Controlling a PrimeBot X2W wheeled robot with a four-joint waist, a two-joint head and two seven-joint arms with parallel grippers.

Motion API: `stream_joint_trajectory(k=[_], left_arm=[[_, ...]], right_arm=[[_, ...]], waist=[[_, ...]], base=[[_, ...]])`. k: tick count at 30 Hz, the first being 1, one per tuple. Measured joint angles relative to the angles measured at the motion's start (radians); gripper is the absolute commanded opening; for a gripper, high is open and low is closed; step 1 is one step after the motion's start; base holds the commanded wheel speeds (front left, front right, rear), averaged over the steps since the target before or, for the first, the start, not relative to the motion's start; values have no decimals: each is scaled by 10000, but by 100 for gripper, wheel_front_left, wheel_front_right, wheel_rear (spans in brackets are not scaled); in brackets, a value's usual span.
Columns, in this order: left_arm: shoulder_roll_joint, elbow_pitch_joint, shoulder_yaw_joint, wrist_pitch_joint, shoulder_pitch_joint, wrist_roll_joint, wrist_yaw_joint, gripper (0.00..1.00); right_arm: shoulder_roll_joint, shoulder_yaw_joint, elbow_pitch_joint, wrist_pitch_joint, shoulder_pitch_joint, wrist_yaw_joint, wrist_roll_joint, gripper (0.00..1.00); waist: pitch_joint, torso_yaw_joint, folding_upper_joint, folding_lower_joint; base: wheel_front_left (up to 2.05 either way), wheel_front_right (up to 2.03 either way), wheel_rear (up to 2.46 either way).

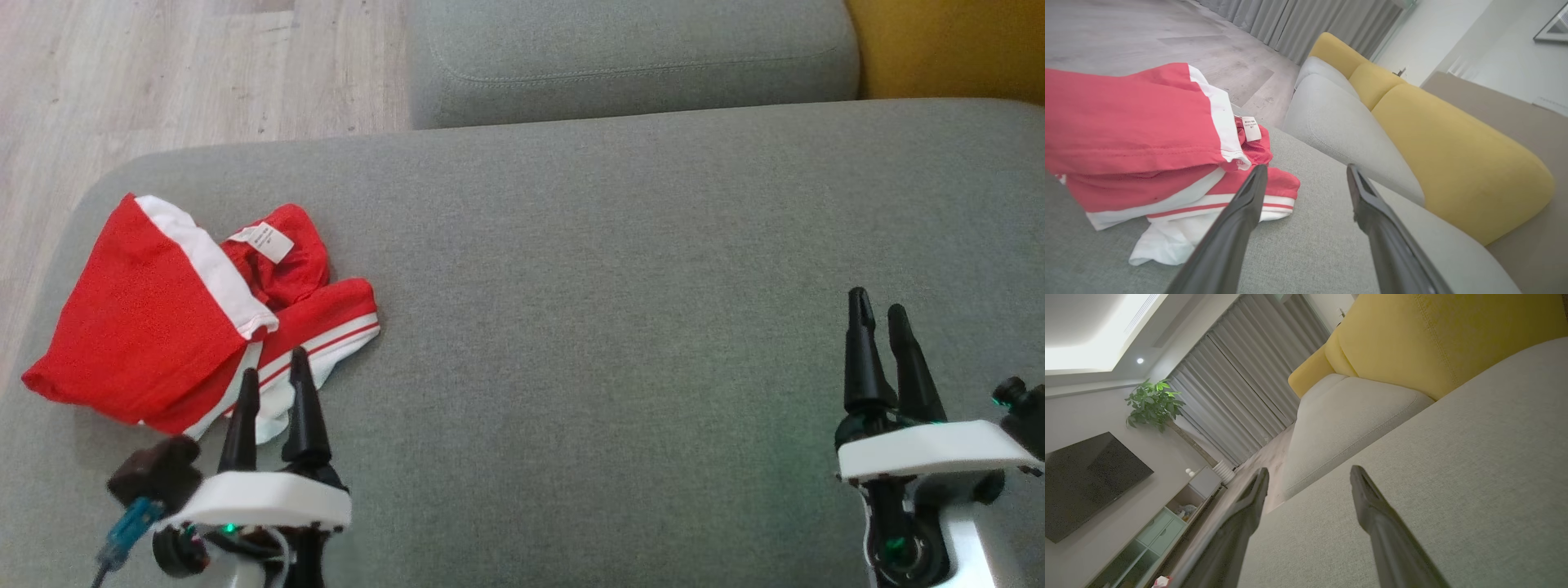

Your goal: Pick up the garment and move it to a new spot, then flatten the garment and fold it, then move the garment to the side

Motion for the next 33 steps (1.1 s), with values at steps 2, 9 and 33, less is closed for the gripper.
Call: stream_joint_trajectory(k=[2, 9, 33], left_arm=[[157, 65, -305, -36, -48, 328, 178, 100], [539, 79, -1158, -251, -407, 1174, 838, 100], [1712, 412, -4000, -965, -1494, 4113, 2268, 100]], right_arm=[[-2, 25, -10, -44, 6, 0, -320, 100], [-2, 161, -27, -255, 28, 0, -1371, 100], [-12, 575, -497, -953, 28, 0, -5191, 100]], waist=[[-5, -9, 0, 0], [-9, -73, 0, 0], [58, -159, 0, 0]], base=[[0, 0, 0], [0, 0, 0], [0, 0, 0]])
